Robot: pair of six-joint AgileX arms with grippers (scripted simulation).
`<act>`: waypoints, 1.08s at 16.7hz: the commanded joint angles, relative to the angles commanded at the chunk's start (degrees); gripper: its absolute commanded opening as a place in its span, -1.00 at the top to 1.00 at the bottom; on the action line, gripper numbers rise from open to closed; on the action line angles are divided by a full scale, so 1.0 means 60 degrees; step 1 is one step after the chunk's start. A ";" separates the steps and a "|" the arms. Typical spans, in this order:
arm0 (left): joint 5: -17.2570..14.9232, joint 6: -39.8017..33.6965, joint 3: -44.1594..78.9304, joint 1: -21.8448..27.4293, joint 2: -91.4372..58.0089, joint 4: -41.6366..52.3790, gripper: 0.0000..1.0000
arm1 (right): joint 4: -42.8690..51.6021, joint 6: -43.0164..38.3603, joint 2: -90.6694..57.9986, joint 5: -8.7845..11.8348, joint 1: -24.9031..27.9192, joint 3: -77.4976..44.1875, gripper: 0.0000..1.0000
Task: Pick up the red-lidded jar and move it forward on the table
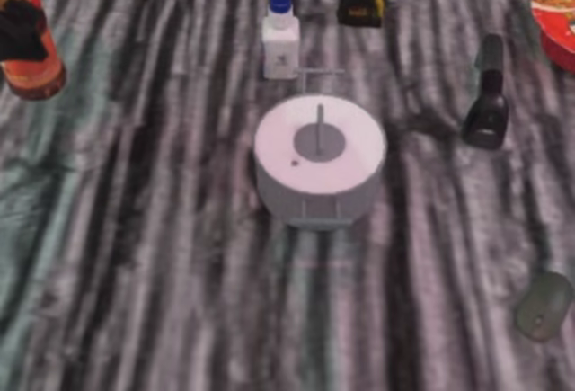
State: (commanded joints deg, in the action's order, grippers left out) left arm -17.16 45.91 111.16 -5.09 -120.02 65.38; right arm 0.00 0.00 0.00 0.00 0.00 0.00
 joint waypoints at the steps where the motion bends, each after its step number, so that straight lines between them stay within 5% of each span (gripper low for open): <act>1: 0.0048 -0.0100 -0.0061 0.0044 0.0034 -0.0052 1.00 | 0.0000 0.0000 0.0000 0.0000 0.0000 0.0000 -1.00; 6: 0.0843 -0.2071 -0.1105 0.0844 0.0514 -0.0850 1.00 | 0.0000 0.0000 0.0000 0.0000 0.0000 0.0000 -1.00; 18: 0.3858 -1.0063 -0.5575 0.3892 0.2546 -0.3901 1.00 | 0.0000 0.0000 0.0000 0.0000 0.0000 0.0000 -1.00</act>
State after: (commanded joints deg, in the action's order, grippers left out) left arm 5.99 -14.48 77.71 18.26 -104.75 41.98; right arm 0.00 0.00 0.00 0.00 0.00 0.00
